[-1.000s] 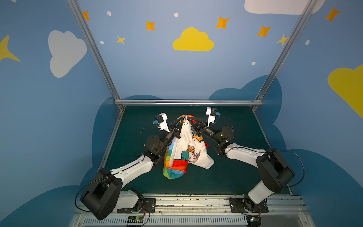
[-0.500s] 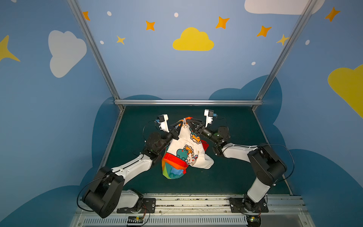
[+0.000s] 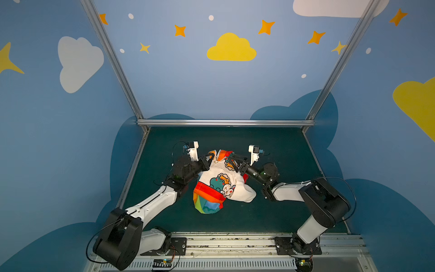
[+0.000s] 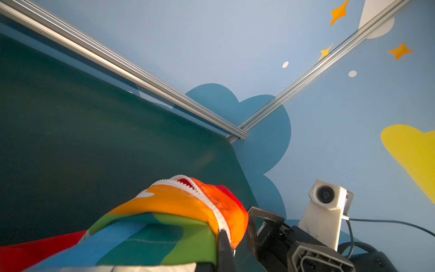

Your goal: Zip up the jacket

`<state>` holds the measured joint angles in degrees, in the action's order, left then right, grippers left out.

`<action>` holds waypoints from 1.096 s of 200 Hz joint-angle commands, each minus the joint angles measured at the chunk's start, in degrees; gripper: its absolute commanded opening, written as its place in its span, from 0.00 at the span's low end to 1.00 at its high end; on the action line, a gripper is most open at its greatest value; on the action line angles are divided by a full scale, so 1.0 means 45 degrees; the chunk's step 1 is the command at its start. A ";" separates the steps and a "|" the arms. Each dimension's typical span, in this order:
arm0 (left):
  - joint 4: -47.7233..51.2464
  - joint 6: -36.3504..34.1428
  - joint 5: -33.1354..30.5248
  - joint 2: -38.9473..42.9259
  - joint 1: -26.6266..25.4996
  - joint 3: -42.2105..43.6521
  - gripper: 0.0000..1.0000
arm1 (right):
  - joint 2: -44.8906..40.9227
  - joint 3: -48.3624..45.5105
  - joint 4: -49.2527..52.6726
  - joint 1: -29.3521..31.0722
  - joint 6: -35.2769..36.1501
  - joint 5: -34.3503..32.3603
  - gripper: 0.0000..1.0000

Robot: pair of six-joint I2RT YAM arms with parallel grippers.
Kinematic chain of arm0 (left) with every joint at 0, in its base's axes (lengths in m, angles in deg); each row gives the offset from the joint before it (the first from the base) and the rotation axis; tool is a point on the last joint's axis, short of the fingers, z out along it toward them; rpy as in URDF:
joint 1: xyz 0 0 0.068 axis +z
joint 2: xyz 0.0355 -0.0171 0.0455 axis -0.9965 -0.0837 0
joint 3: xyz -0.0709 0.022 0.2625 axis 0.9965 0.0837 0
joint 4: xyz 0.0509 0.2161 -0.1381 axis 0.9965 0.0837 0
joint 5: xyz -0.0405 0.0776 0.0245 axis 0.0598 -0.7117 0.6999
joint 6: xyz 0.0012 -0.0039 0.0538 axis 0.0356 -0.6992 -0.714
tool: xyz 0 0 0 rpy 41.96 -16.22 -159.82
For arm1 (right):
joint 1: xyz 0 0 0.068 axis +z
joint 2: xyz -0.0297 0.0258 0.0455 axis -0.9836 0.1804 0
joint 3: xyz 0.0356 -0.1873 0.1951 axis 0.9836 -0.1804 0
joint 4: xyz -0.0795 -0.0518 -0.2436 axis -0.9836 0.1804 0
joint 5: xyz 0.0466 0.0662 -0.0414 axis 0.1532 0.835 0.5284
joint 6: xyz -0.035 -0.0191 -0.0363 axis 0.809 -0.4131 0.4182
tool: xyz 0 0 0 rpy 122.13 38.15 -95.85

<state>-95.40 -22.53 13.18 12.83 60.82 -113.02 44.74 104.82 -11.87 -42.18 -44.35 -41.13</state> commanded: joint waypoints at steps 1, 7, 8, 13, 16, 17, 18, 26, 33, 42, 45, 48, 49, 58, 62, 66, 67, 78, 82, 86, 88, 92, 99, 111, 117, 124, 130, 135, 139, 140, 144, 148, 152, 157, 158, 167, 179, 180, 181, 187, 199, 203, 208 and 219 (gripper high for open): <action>0.1115 0.0167 0.0217 0.0532 0.0045 -0.0502 0.03 | -0.1943 0.0554 0.3574 0.0554 0.4200 -0.0032 0.61; 0.1339 0.0185 0.0201 0.0604 0.0047 -0.0567 0.03 | -0.2413 0.0825 0.5079 0.0849 0.5527 -0.0354 0.61; 0.1361 0.0186 0.0199 0.0650 0.0037 -0.0567 0.03 | -0.2469 0.0885 0.5315 0.0894 0.5829 -0.0423 0.61; 0.1486 0.0188 0.0195 0.0711 0.0047 -0.0632 0.03 | -0.2775 0.1000 0.6290 0.1217 0.6960 -0.0748 0.61; 0.1567 0.0202 0.0197 0.0776 0.0047 -0.0661 0.03 | -0.2894 0.1003 0.6728 0.1363 0.7572 -0.0881 0.62; 0.1592 0.0205 0.0197 0.0776 0.0047 -0.0679 0.03 | -0.2934 0.1131 0.6853 0.1415 0.7672 -0.0911 0.62; 0.1604 0.0206 0.0187 0.0799 0.0047 -0.0692 0.03 | -0.2974 0.1243 0.6974 0.1461 0.7907 -0.0956 0.62; 0.1775 0.0271 0.0186 0.0915 0.0047 -0.0754 0.03 | -0.3263 0.1428 0.7768 0.1735 0.9149 -0.1349 0.62; 0.1877 0.0314 0.0186 0.0984 0.0047 -0.0835 0.03 | -0.3443 0.1421 0.8031 0.1878 0.9857 -0.1661 0.62; 0.2042 0.0389 0.0188 0.1072 0.0047 -0.0919 0.03 | -0.3580 0.1461 0.8311 0.2009 1.0730 -0.1928 0.62; 0.2078 0.0420 0.0196 0.1078 0.0042 -0.0966 0.03 | -0.3610 0.1496 0.8424 0.2080 1.1134 -0.2037 0.63; 0.2112 0.0436 0.0192 0.1113 0.0046 -0.1003 0.03 | -0.3662 0.1551 0.8589 0.2159 1.1473 -0.2211 0.63; 0.2128 0.0449 0.0195 0.1124 0.0047 -0.1010 0.03 | -0.3670 0.1571 0.8613 0.2194 1.1585 -0.2240 0.63; 0.2229 0.0562 0.0179 0.1217 0.0042 -0.1084 0.03 | -0.3734 0.1741 0.9055 0.2527 1.2803 -0.2944 0.63; 0.2241 0.0604 0.0178 0.1242 0.0047 -0.1099 0.03 | -0.3731 0.1791 0.9146 0.2682 1.3297 -0.3297 0.63; 0.2247 0.0634 0.0178 0.1298 0.0046 -0.1121 0.03 | -0.3702 0.1808 0.9151 0.2847 1.3800 -0.3688 0.64; 0.2254 0.0635 0.0178 0.1304 0.0046 -0.1118 0.03 | -0.3690 0.1806 0.9138 0.2890 1.3930 -0.3789 0.64; 0.2324 0.0709 0.0197 0.1440 0.0045 -0.1193 0.03 | -0.3540 0.1805 0.8799 0.3306 1.5295 -0.4724 0.65; 0.2377 0.0747 0.0207 0.1477 0.0035 -0.1237 0.03 | -0.3461 0.1787 0.8628 0.3444 1.5799 -0.5057 0.66; 0.2407 0.0785 0.0211 0.1520 0.0036 -0.1259 0.03 | -0.3365 0.1776 0.8410 0.3577 1.6243 -0.5370 0.66; 0.2444 0.0801 0.0230 0.1548 0.0039 -0.1287 0.03 | -0.3302 0.1768 0.8273 0.3645 1.6422 -0.5520 0.67; 0.2506 0.0840 0.0249 0.1568 0.0039 -0.1323 0.03 | -0.3206 0.1740 0.7973 0.3765 1.6886 -0.5819 0.67; 0.2554 0.0907 0.0255 0.1632 0.0030 -0.1367 0.03 | -0.2984 0.1699 0.7500 0.3955 1.7601 -0.6156 0.69; 0.2610 0.0978 0.0251 0.1690 0.0047 -0.1410 0.03 | -0.2593 0.1663 0.6296 0.4223 1.8719 -0.6626 0.71; 0.2587 0.1007 0.0256 0.1713 0.0037 -0.1410 0.03 | -0.2317 0.1683 0.5787 0.4319 1.9181 -0.6835 0.73; 0.2562 0.1027 0.0256 0.1735 0.0032 -0.1408 0.03 | -0.1999 0.1756 0.5278 0.4437 1.9767 -0.7095 0.74; 0.2555 0.1045 0.0566 0.1757 0.0044 -0.1420 0.03 | -0.1686 0.1851 0.4772 0.4551 2.0234 -0.7392 0.75; 0.2555 0.1064 0.0632 0.1760 0.0044 -0.1412 0.03 | -0.1417 0.1925 0.4335 0.4624 2.0566 -0.7631 0.76; 0.2542 0.1081 0.0647 0.1773 0.0047 -0.1425 0.03 | -0.1214 0.2015 0.4021 0.4693 2.0881 -0.7812 0.77; 0.2539 0.1083 0.0646 0.1766 0.0047 -0.1426 0.03 | -0.1157 0.2037 0.3927 0.4711 2.0967 -0.7853 0.77; 0.2530 0.1103 0.0680 0.1788 0.0047 -0.1410 0.03 | -0.0941 0.2084 0.3540 0.4773 2.1244 -0.8022 0.77; 0.2510 0.1115 0.0702 0.1791 0.0046 -0.1408 0.03 | -0.0726 0.2152 0.3198 0.4830 2.1482 -0.8139 0.77; 0.2493 0.1124 0.0736 0.1788 0.0036 -0.1428 0.03 | -0.0484 0.2201 0.2746 0.4877 2.1757 -0.8281 0.78; 0.2472 0.1140 0.0748 0.1797 0.0037 -0.1420 0.03 | -0.0216 0.2304 0.2249 0.4947 2.2112 -0.8479 0.78; 0.2474 0.1142 0.0756 0.1798 0.0042 -0.1414 0.03 | -0.0170 0.2328 0.2113 0.4965 2.2149 -0.8519 0.78; 0.2430 0.1182 0.0792 0.1802 0.0046 -0.1422 0.03 | 0.0312 0.2484 0.1160 0.5068 2.2647 -0.8828 0.79; 0.2395 0.1174 0.0841 0.1828 0.0041 -0.1438 0.03 | 0.0716 0.2740 0.0645 0.5166 2.3084 -0.9129 0.79; 0.2397 0.1179 0.0841 0.1833 0.0024 -0.1433 0.03 | 0.0736 0.2761 0.0638 0.5172 2.3094 -0.9137 0.79; 0.2388 0.1181 0.0841 0.1835 0.0026 -0.1440 0.03 | 0.0756 0.2781 0.0624 0.5175 2.3098 -0.9151 0.79; 0.2382 0.1203 0.0842 0.1838 0.0024 -0.1433 0.03 | 0.0847 0.2837 0.0497 0.5193 2.3122 -0.9202 0.79; 0.2394 0.1203 0.0861 0.1871 0.0030 -0.1447 0.03 | 0.0940 0.2963 0.0209 0.5212 2.3103 -0.9345 0.79; 0.2380 0.1200 0.0861 0.1876 0.0019 -0.1450 0.03 | 0.0988 0.3022 0.0186 0.5215 2.3113 -0.9404 0.79; 0.2393 0.1208 0.0867 0.1880 0.0031 -0.1433 0.03 | 0.1024 0.3050 0.0121 0.5217 2.3151 -0.9454 0.79; 0.2394 0.1222 0.0842 0.1934 0.0015 -0.1440 0.03 | 0.1085 0.3089 0.0026 0.5217 2.3238 -0.9491 0.79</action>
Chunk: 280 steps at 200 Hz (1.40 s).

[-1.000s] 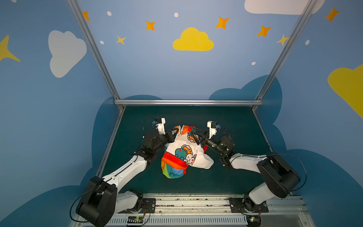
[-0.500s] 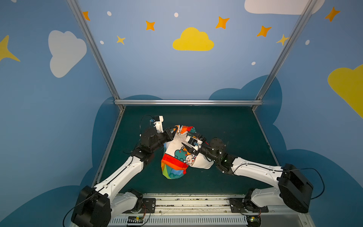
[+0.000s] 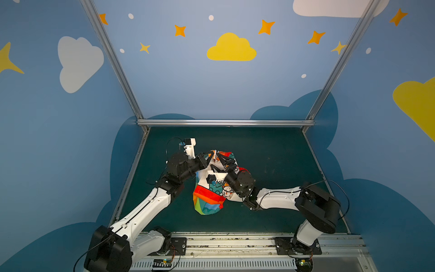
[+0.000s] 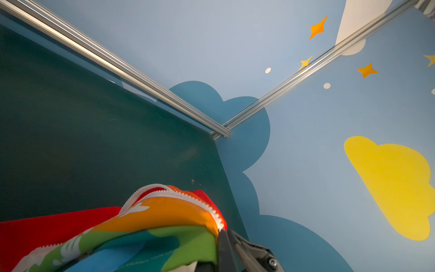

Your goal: Zip up the jacket

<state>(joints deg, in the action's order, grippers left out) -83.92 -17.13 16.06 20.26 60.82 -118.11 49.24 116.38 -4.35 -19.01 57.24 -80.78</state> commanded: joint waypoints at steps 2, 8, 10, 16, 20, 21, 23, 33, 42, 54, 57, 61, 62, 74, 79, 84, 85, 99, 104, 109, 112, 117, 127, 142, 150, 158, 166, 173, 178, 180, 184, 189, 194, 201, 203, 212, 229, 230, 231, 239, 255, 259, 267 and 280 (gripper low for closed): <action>-0.0154 0.0023 0.0200 0.0274 0.0024 -0.0314 0.03 | 0.0101 0.0533 -0.1670 0.0069 0.0664 -0.0694 0.79; -0.0154 0.0023 0.0198 0.0302 0.0010 -0.0306 0.03 | 0.0150 0.0544 -0.1746 0.0050 0.0702 -0.0741 0.79; -0.0167 0.0023 0.0190 0.0303 0.0028 -0.0298 0.03 | 0.0147 0.0554 -0.1759 0.0049 0.0713 -0.0768 0.79; -0.0168 0.0006 0.0168 0.0322 0.0016 -0.0301 0.03 | 0.0165 0.0580 -0.1857 0.0047 0.0740 -0.0819 0.79; -0.0155 -0.0013 0.0168 0.0312 0.0028 -0.0308 0.03 | 0.0169 0.0583 -0.1869 0.0049 0.0742 -0.0822 0.79; -0.0153 -0.0015 0.0165 0.0327 0.0028 -0.0302 0.03 | 0.0167 0.0583 -0.1865 0.0049 0.0742 -0.0822 0.79; -0.0152 -0.0016 0.0152 0.0339 0.0023 -0.0297 0.03 | 0.0166 0.0583 -0.1862 0.0049 0.0742 -0.0822 0.79; -0.0127 -0.0016 0.0108 0.0361 0.0025 -0.0279 0.03 | 0.0119 0.0549 -0.1788 0.0063 0.0742 -0.0764 0.79; -0.0125 -0.0017 0.0064 0.0378 0.0014 -0.0275 0.03 | 0.0037 0.0506 -0.1747 0.0088 0.0725 -0.0708 0.78; -0.0134 -0.0016 -0.0006 0.0365 0.0034 -0.0249 0.03 | -0.0095 0.0395 -0.1568 0.0088 0.0638 -0.0544 0.78; -0.0123 -0.0016 -0.0013 0.0372 0.0036 -0.0233 0.03 | -0.0136 0.0372 -0.1495 0.0088 0.0610 -0.0502 0.77; -0.0132 -0.0016 -0.0040 0.0379 0.0026 -0.0219 0.03 | -0.0193 0.0328 -0.1370 0.0098 0.0552 -0.0394 0.77; -0.0132 -0.0016 -0.0037 0.0370 0.0017 -0.0228 0.03 | -0.0209 0.0319 -0.1332 0.0093 0.0530 -0.0374 0.77; -0.0147 -0.0035 -0.0086 0.0350 0.0026 -0.0236 0.03 | -0.0421 0.0223 -0.0741 0.0088 0.0323 -0.0009 0.77; -0.0151 -0.0036 -0.0079 0.0343 0.0025 -0.0219 0.03 | -0.0533 0.0185 -0.0469 0.0093 0.0195 0.0177 0.76; -0.0147 -0.0036 -0.0079 0.0323 0.0016 -0.0227 0.03 | -0.0630 0.0156 -0.0219 0.0081 -0.0010 0.0369 0.75; -0.0149 -0.0036 -0.0086 0.0323 0.0022 -0.0222 0.03 | -0.0662 0.0155 -0.0151 0.0075 -0.0063 0.0398 0.74; -0.0171 -0.0016 -0.0063 0.0298 0.0025 -0.0221 0.03 | -0.1038 0.0206 0.0943 -0.0026 -0.0848 0.0688 0.69; -0.0182 -0.0016 -0.0066 0.0304 0.0042 -0.0227 0.03 | -0.1186 0.0248 0.1270 -0.0089 -0.1218 0.0751 0.67; -0.0189 -0.0018 -0.0071 0.0314 0.0033 -0.0222 0.03 | -0.1299 0.0268 0.1609 -0.0156 -0.1525 0.0796 0.65; -0.0164 -0.0021 -0.0068 0.0315 0.0021 -0.0220 0.03 | -0.1390 0.0300 0.1793 -0.0196 -0.1653 0.0813 0.64; -0.0153 -0.0016 -0.0070 0.0340 0.0037 -0.0224 0.03 | -0.1510 0.0309 0.2100 -0.0254 -0.1919 0.0833 0.61; -0.0151 -0.0016 -0.0083 0.0361 0.0026 -0.0235 0.03 | -0.1729 0.0310 0.2461 -0.0392 -0.2303 0.0994 0.58; -0.0142 0.0002 -0.0075 0.0357 0.0037 -0.0203 0.03 | -0.1966 0.0273 0.2869 -0.0526 -0.2682 0.1205 0.56; -0.0152 0.0006 -0.0074 0.0362 0.0027 -0.0195 0.03 | -0.2103 0.0280 0.3184 -0.0590 -0.2827 0.1408 0.54; -0.0152 0.0004 -0.0073 0.0343 0.0021 -0.0196 0.03 | -0.2225 0.0326 0.3565 -0.0647 -0.2960 0.1547 0.53; -0.0158 0.0003 -0.0087 0.0333 0.0015 -0.0198 0.03 | -0.2344 0.0349 0.3838 -0.0697 -0.3117 0.1724 0.52; -0.0169 0.0022 -0.0078 0.0319 0.0020 -0.0198 0.03 | -0.2420 0.0349 0.4015 -0.0758 -0.3225 0.1913 0.51; -0.0172 0.0028 -0.0056 0.0300 0.0013 -0.0203 0.03 | -0.2484 0.0367 0.4163 -0.0787 -0.3307 0.1997 0.49; -0.0186 0.0039 -0.0059 0.0303 0.0019 -0.0209 0.03 | -0.2509 0.0383 0.4215 -0.0799 -0.3341 0.2007 0.49; -0.0198 0.0042 -0.0079 0.0275 0.0012 -0.0211 0.03 | -0.2547 0.0402 0.4338 -0.0826 -0.3414 0.2046 0.48; -0.0214 0.0043 -0.0073 0.0276 0.0015 -0.0212 0.03 | -0.2611 0.0412 0.4465 -0.0860 -0.3498 0.2141 0.46; -0.0212 0.0061 -0.0061 0.0265 0.0019 -0.0199 0.03 | -0.2661 0.0439 0.4587 -0.0896 -0.3558 0.2294 0.44; -0.0230 0.0062 -0.0034 0.0245 0.0031 -0.0230 0.03 | -0.2756 0.0464 0.4820 -0.0932 -0.3689 0.2457 0.42; -0.0220 0.0052 -0.0049 0.0240 0.0019 -0.0225 0.03 | -0.2792 0.0475 0.4887 -0.0958 -0.3730 0.2512 0.41; -0.0229 0.0063 0.0003 0.0219 0.0017 -0.0252 0.03 | -0.2896 0.0540 0.5231 -0.1004 -0.3892 0.2694 0.39; -0.0230 0.0060 0.0039 0.0167 0.0009 -0.0285 0.03 | -0.2974 0.0640 0.5598 -0.1103 -0.4002 0.2831 0.35; -0.0240 0.0061 0.0032 0.0157 0.0018 -0.0281 0.03 | -0.2977 0.0641 0.5599 -0.1103 -0.4003 0.2821 0.35; -0.0245 0.0061 0.0038 0.0162 0.0013 -0.0288 0.03 | -0.2978 0.0641 0.5599 -0.1103 -0.4003 0.2806 0.35; -0.0250 0.0077 0.0071 0.0136 0.0027 -0.0279 0.03 | -0.3008 0.0608 0.5545 -0.1140 -0.4023 0.2813 0.34; -0.0275 0.0096 0.0103 0.0127 0.0017 -0.0281 0.03 | -0.3067 0.0598 0.5591 -0.1186 -0.4107 0.2886 0.32; -0.0273 0.0101 0.0091 0.0128 0.0015 -0.0294 0.03 | -0.3074 0.0602 0.5599 -0.1218 -0.4135 0.2939 0.31; -0.0259 0.0101 0.0093 0.0127 0.0027 -0.0276 0.03 | -0.3108 0.0622 0.5600 -0.1240 -0.4201 0.3008 0.30; -0.0285 0.0103 0.0101 0.0125 0.0025 -0.0305 0.03 | -0.3165 0.0624 0.5600 -0.1250 -0.4209 0.3093 0.28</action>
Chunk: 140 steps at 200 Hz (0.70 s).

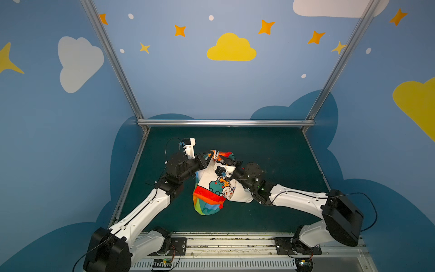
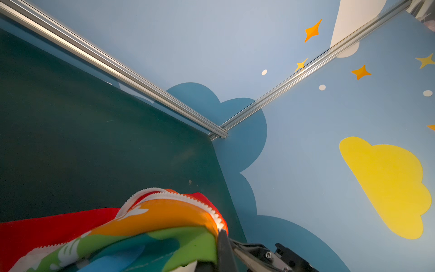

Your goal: Zip up the jacket

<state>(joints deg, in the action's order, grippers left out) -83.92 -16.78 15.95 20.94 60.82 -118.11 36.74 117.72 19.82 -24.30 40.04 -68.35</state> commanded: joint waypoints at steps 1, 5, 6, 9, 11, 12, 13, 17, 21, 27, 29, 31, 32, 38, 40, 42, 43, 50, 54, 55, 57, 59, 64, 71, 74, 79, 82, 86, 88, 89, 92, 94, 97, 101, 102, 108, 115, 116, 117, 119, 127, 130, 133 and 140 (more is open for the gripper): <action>-0.0287 0.0034 0.0126 -0.0024 0.0026 -0.0300 0.03 | -0.0391 0.0327 0.0228 -0.0079 -0.0391 0.0335 0.28; -0.0268 0.0041 0.0137 -0.0028 0.0019 -0.0313 0.03 | -0.0403 0.0326 0.0423 -0.0088 -0.0387 0.0360 0.27; -0.0268 0.0042 0.0142 -0.0035 0.0013 -0.0304 0.03 | -0.0400 0.0326 0.0521 -0.0086 -0.0401 0.0370 0.27; -0.0257 0.0043 0.0146 -0.0046 0.0026 -0.0306 0.03 | -0.0411 0.0326 0.0623 -0.0109 -0.0414 0.0385 0.26; -0.0261 0.0043 0.0132 -0.0034 0.0022 -0.0298 0.03 | -0.0424 0.0336 0.0664 -0.0105 -0.0430 0.0400 0.26; -0.0265 0.0033 0.0129 -0.0038 0.0025 -0.0306 0.03 | -0.0420 0.0340 0.0670 -0.0104 -0.0452 0.0399 0.26; -0.0257 0.0038 0.0128 -0.0040 0.0026 -0.0301 0.03 | -0.0418 0.0343 0.0674 -0.0104 -0.0463 0.0409 0.26; -0.0253 0.0035 0.0145 -0.0062 0.0026 -0.0308 0.03 | -0.0443 0.0345 0.0746 -0.0120 -0.0487 0.0460 0.26; -0.0252 0.0024 0.0161 -0.0078 0.0023 -0.0297 0.03 | -0.0464 0.0362 0.0822 -0.0123 -0.0520 0.0537 0.25; -0.0270 0.0019 0.0183 -0.0096 0.0020 -0.0297 0.03 | -0.0490 0.0365 0.0901 -0.0142 -0.0566 0.0654 0.25; -0.0279 0.0022 0.0195 -0.0100 0.0016 -0.0306 0.03 | -0.0508 0.0365 0.0923 -0.0142 -0.0595 0.0692 0.25; -0.0301 0.0023 0.0203 -0.0115 0.0025 -0.0298 0.03 | -0.0517 0.0365 0.0953 -0.0133 -0.0626 0.0716 0.25; -0.0304 0.0023 0.0223 -0.0118 0.0016 -0.0297 0.03 | -0.0535 0.0365 0.0972 -0.0138 -0.0648 0.0753 0.25; -0.0316 -0.0010 0.0253 -0.0139 0.0013 -0.0312 0.03 | -0.0569 0.0393 0.1081 -0.0156 -0.0745 0.0904 0.24; -0.0315 -0.0014 0.0271 -0.0159 0.0024 -0.0300 0.03 | -0.0586 0.0387 0.1125 -0.0161 -0.0786 0.0950 0.24; -0.0315 -0.0025 0.0280 -0.0164 0.0027 -0.0296 0.03 | -0.0605 0.0400 0.1150 -0.0171 -0.0830 0.1010 0.24; -0.0311 -0.0030 0.0282 -0.0162 0.0027 -0.0296 0.03 | -0.0618 0.0402 0.1187 -0.0176 -0.0848 0.1036 0.24; -0.0303 -0.0053 0.0300 -0.0179 0.0016 -0.0316 0.03 | -0.0689 0.0456 0.1389 -0.0201 -0.1010 0.1249 0.22; -0.0289 -0.0081 0.0303 -0.0179 0.0013 -0.0316 0.03 | -0.0725 0.0495 0.1555 -0.0216 -0.1092 0.1355 0.22; -0.0289 -0.0088 0.0303 -0.0179 0.0020 -0.0316 0.03 | -0.0736 0.0508 0.1585 -0.0218 -0.1115 0.1365 0.22; -0.0274 -0.0107 0.0293 -0.0184 0.0026 -0.0320 0.03 | -0.0755 0.0518 0.1651 -0.0220 -0.1147 0.1397 0.22; -0.0285 -0.0121 0.0300 -0.0190 0.0022 -0.0326 0.03 | -0.0779 0.0535 0.1707 -0.0230 -0.1170 0.1434 0.22; -0.0288 -0.0168 0.0313 -0.0195 0.0024 -0.0302 0.03 | -0.0820 0.0540 0.1829 -0.0239 -0.1225 0.1489 0.21; -0.0288 -0.0227 0.0300 -0.0181 0.0011 -0.0297 0.03 | -0.0861 0.0526 0.1846 -0.0259 -0.1283 0.1494 0.21; -0.0279 -0.0262 0.0285 -0.0174 0.0025 -0.0279 0.03 | -0.0879 0.0505 0.1819 -0.0264 -0.1317 0.1493 0.21; -0.0288 -0.0288 0.0232 -0.0161 0.0027 -0.0266 0.03 | -0.0911 0.0485 0.1802 -0.0295 -0.1375 0.1507 0.21; -0.0288 -0.0304 0.0201 -0.0170 0.0023 -0.0248 0.03 | -0.0937 0.0473 0.1823 -0.0306 -0.1414 0.1543 0.20; -0.0305 -0.0322 0.0184 -0.0168 0.0023 -0.0240 0.03 | -0.0961 0.0473 0.1874 -0.0331 -0.1472 0.1586 0.20; -0.0307 -0.0341 0.0185 -0.0162 0.0017 -0.0233 0.03 | -0.0972 0.0480 0.1899 -0.0351 -0.1505 0.1618 0.20; -0.0308 -0.0354 0.0176 -0.0161 0.0012 -0.0225 0.03 | -0.0977 0.0481 0.1913 -0.0354 -0.1517 0.1624 0.20; -0.0308 -0.0390 0.0180 -0.0165 0.0023 -0.0218 0.03 | -0.0999 0.0482 0.1942 -0.0384 -0.1618 0.1643 0.20; -0.0318 -0.0441 0.0199 -0.0175 0.0012 -0.0242 0.03 | -0.1021 0.0497 0.1975 -0.0403 -0.1688 0.1671 0.20; -0.0326 -0.0503 0.0231 -0.0179 0.0026 -0.0245 0.03 | -0.1041 0.0501 0.2026 -0.0429 -0.1788 0.1722 0.20; -0.0310 -0.0610 0.0286 -0.0194 0.0025 -0.0271 0.03 | -0.1085 0.0511 0.2083 -0.0474 -0.1901 0.1822 0.20; -0.0309 -0.0625 0.0304 -0.0196 0.0016 -0.0264 0.03 | -0.1082 0.0526 0.2093 -0.0484 -0.1940 0.1842 0.20; -0.0320 -0.0828 0.0430 -0.0218 0.0021 -0.0283 0.03 | -0.1116 0.0567 0.2207 -0.0558 -0.2154 0.1995 0.20; -0.0395 -0.1177 0.0501 -0.0223 -0.0001 -0.0278 0.03 | -0.1157 0.0649 0.2431 -0.0643 -0.2427 0.2170 0.19; -0.0420 -0.1231 0.0529 -0.0230 -0.0007 -0.0267 0.03 | -0.1158 0.0663 0.2453 -0.0666 -0.2466 0.2202 0.19; -0.0432 -0.1278 0.0543 -0.0234 -0.0009 -0.0272 0.03 | -0.1158 0.0670 0.2502 -0.0678 -0.2496 0.2238 0.19; -0.0442 -0.1352 0.0524 -0.0222 -0.0026 -0.0260 0.03 | -0.1168 0.0700 0.2564 -0.0701 -0.2552 0.2304 0.20; -0.0474 -0.1686 0.0419 -0.0174 -0.0114 -0.0177 0.03 | -0.1197 0.0790 0.2833 -0.0812 -0.2833 0.2558 0.19; -0.0497 -0.1811 0.0361 -0.0152 -0.0142 -0.0146 0.03 | -0.1212 0.0809 0.2888 -0.0858 -0.2947 0.2666 0.19; -0.0542 -0.1900 0.0320 -0.0127 -0.0174 -0.0103 0.03 | -0.1245 0.0813 0.2943 -0.0891 -0.3088 0.2777 0.19; -0.0682 -0.2163 0.0222 -0.0049 -0.0260 0.0014 0.03 | -0.1283 0.0814 0.2964 -0.0994 -0.3392 0.3003 0.19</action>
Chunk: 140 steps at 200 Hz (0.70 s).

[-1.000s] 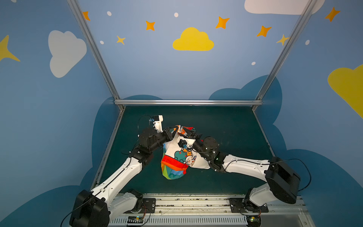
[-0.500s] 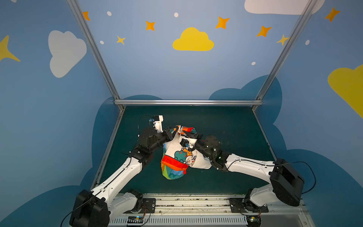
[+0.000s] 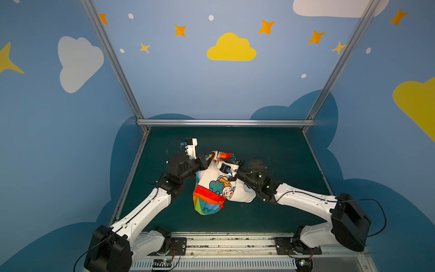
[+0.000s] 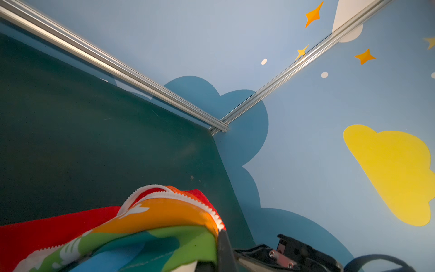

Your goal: Zip up the jacket

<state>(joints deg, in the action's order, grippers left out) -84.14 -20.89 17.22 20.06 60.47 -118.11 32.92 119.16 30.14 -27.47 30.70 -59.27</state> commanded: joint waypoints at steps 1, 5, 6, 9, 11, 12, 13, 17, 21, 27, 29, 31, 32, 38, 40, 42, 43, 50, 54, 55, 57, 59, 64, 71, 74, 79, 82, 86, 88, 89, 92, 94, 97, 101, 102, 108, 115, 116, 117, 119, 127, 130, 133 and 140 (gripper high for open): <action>-0.0671 -0.1280 -0.0049 0.0158 -0.0185 0.0025 0.03 | -0.0439 0.0484 0.0680 -0.0294 -0.1363 0.1003 0.19; -0.0729 -0.1416 -0.0114 0.0204 -0.0223 0.0103 0.03 | -0.0485 0.0475 0.0690 -0.0358 -0.1456 0.1165 0.18; -0.0738 -0.1441 -0.0144 0.0227 -0.0225 0.0109 0.03 | -0.0484 0.0474 0.0709 -0.0367 -0.1491 0.1200 0.18; -0.0771 -0.1536 -0.0202 0.0256 -0.0253 0.0153 0.03 | -0.0508 0.0474 0.0740 -0.0406 -0.1570 0.1286 0.18; -0.0783 -0.1586 -0.0220 0.0285 -0.0287 0.0178 0.03 | -0.0534 0.0479 0.0746 -0.0427 -0.1595 0.1321 0.18; -0.0785 -0.1604 -0.0246 0.0297 -0.0296 0.0185 0.03 | -0.0538 0.0467 0.0747 -0.0431 -0.1628 0.1326 0.18; -0.0776 -0.1623 -0.0259 0.0312 -0.0301 0.0189 0.03 | -0.0550 0.0461 0.0747 -0.0433 -0.1655 0.1329 0.18; -0.0742 -0.1700 -0.0293 0.0344 -0.0319 0.0210 0.03 | -0.0561 0.0455 0.0754 -0.0441 -0.1762 0.1342 0.18; -0.0695 -0.1797 -0.0301 0.0364 -0.0334 0.0223 0.03 | -0.0585 0.0462 0.0753 -0.0484 -0.1852 0.1383 0.17; -0.0609 -0.1949 -0.0306 0.0408 -0.0359 0.0220 0.03 | -0.0628 0.0421 0.0748 -0.0519 -0.2000 0.1465 0.16; -0.0571 -0.1997 -0.0280 0.0416 -0.0362 0.0214 0.03 | -0.0632 0.0417 0.0728 -0.0543 -0.2049 0.1482 0.16; -0.0542 -0.2062 -0.0279 0.0423 -0.0373 0.0213 0.03 | -0.0653 0.0416 0.0728 -0.0559 -0.2115 0.1501 0.15; -0.0518 -0.2106 -0.0275 0.0434 -0.0378 0.0213 0.03 | -0.0656 0.0416 0.0718 -0.0565 -0.2133 0.1514 0.15; -0.0425 -0.2288 -0.0285 0.0447 -0.0425 0.0214 0.03 | -0.0649 0.0415 0.0718 -0.0618 -0.2302 0.1565 0.14; -0.0398 -0.2355 -0.0290 0.0460 -0.0447 0.0213 0.03 | -0.0657 0.0415 0.0716 -0.0636 -0.2344 0.1600 0.14; -0.0367 -0.2420 -0.0306 0.0463 -0.0458 0.0227 0.03 | -0.0654 0.0415 0.0735 -0.0670 -0.2389 0.1643 0.14; -0.0352 -0.2451 -0.0308 0.0464 -0.0469 0.0220 0.03 | -0.0657 0.0415 0.0741 -0.0669 -0.2406 0.1663 0.14; -0.0255 -0.2633 -0.0346 0.0479 -0.0527 0.0233 0.03 | -0.0669 0.0415 0.0748 -0.0735 -0.2568 0.1800 0.14; -0.0196 -0.2700 -0.0391 0.0486 -0.0556 0.0244 0.03 | -0.0681 0.0401 0.0731 -0.0768 -0.2700 0.1865 0.14; -0.0179 -0.2717 -0.0400 0.0485 -0.0567 0.0258 0.03 | -0.0680 0.0398 0.0720 -0.0787 -0.2747 0.1892 0.14; -0.0166 -0.2741 -0.0406 0.0499 -0.0576 0.0263 0.03 | -0.0694 0.0397 0.0711 -0.0810 -0.2832 0.1960 0.14; -0.0172 -0.2766 -0.0428 0.0512 -0.0592 0.0269 0.03 | -0.0707 0.0396 0.0700 -0.0831 -0.2892 0.2036 0.13; -0.0178 -0.2820 -0.0472 0.0509 -0.0617 0.0324 0.03 | -0.0706 0.0425 0.0732 -0.0913 -0.3121 0.2234 0.13; -0.0211 -0.2857 -0.0473 0.0542 -0.0655 0.0368 0.03 | -0.0685 0.0454 0.0809 -0.1017 -0.3381 0.2495 0.13; -0.0212 -0.2885 -0.0478 0.0533 -0.0688 0.0398 0.03 | -0.0690 0.0472 0.0853 -0.1061 -0.3451 0.2593 0.12; -0.0235 -0.2901 -0.0481 0.0547 -0.0710 0.0420 0.03 | -0.0690 0.0504 0.0921 -0.1082 -0.3540 0.2713 0.11; -0.0237 -0.2910 -0.0469 0.0514 -0.0729 0.0429 0.03 | -0.0673 0.0514 0.0967 -0.1079 -0.3581 0.2777 0.10; -0.0208 -0.2911 -0.0470 0.0498 -0.0761 0.0437 0.03 | -0.0668 0.0513 0.0998 -0.1106 -0.3670 0.2855 0.10; -0.0203 -0.2926 -0.0482 0.0492 -0.0771 0.0430 0.03 | -0.0662 0.0513 0.1015 -0.1120 -0.3712 0.2899 0.09; -0.0192 -0.2928 -0.0475 0.0488 -0.0772 0.0429 0.03 | -0.0670 0.0513 0.1018 -0.1129 -0.3722 0.2916 0.09; -0.0183 -0.2962 -0.0468 0.0470 -0.0788 0.0423 0.03 | -0.0666 0.0513 0.1014 -0.1127 -0.3758 0.2968 0.09; -0.0147 -0.2982 -0.0467 0.0476 -0.0802 0.0421 0.03 | -0.0666 0.0513 0.1010 -0.1135 -0.3783 0.2971 0.08; -0.0118 -0.3015 -0.0472 0.0456 -0.0833 0.0407 0.03 | -0.0663 0.0498 0.0986 -0.1135 -0.3831 0.2963 0.08; -0.0067 -0.3065 -0.0477 0.0431 -0.0851 0.0404 0.03 | -0.0662 0.0484 0.0981 -0.1142 -0.3890 0.2927 0.07; -0.0046 -0.3086 -0.0472 0.0428 -0.0861 0.0406 0.03 | -0.0661 0.0479 0.0982 -0.1140 -0.3899 0.2920 0.07; 0.0028 -0.3185 -0.0478 0.0396 -0.0904 0.0371 0.03 | -0.0655 0.0441 0.0912 -0.1156 -0.3970 0.2834 0.06; 0.0123 -0.3312 -0.0473 0.0391 -0.0960 0.0350 0.03 | -0.0656 0.0386 0.0822 -0.1205 -0.4066 0.2682 0.06; 0.0137 -0.3336 -0.0470 0.0388 -0.0960 0.0349 0.03 | -0.0648 0.0362 0.0814 -0.1200 -0.4084 0.2661 0.06; 0.0154 -0.3348 -0.0469 0.0397 -0.0991 0.0349 0.03 | -0.0654 0.0359 0.0791 -0.1208 -0.4094 0.2651 0.06; 0.0166 -0.3387 -0.0472 0.0404 -0.1004 0.0359 0.03 | -0.0658 0.0343 0.0763 -0.1214 -0.4125 0.2629 0.06; 0.0209 -0.3450 -0.0901 0.0406 -0.1068 0.0424 0.03 | -0.0659 0.0301 0.0677 -0.1279 -0.4243 0.2658 0.06; 0.0214 -0.3472 -0.0931 0.0433 -0.1084 0.0461 0.03 | -0.0657 0.0299 0.0680 -0.1294 -0.4284 0.2660 0.05; 0.0237 -0.3491 -0.0962 0.0443 -0.1103 0.0488 0.03 | -0.0669 0.0289 0.0695 -0.1311 -0.4329 0.2643 0.05; 0.0292 -0.3598 -0.1022 0.0463 -0.1153 0.0523 0.03 | -0.0680 0.0251 0.0666 -0.1362 -0.4431 0.2641 0.05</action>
<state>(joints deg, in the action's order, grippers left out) -84.05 -34.20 14.14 21.40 56.16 -116.80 31.08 119.66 34.23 -32.80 14.07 -47.80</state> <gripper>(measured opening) 0.048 0.203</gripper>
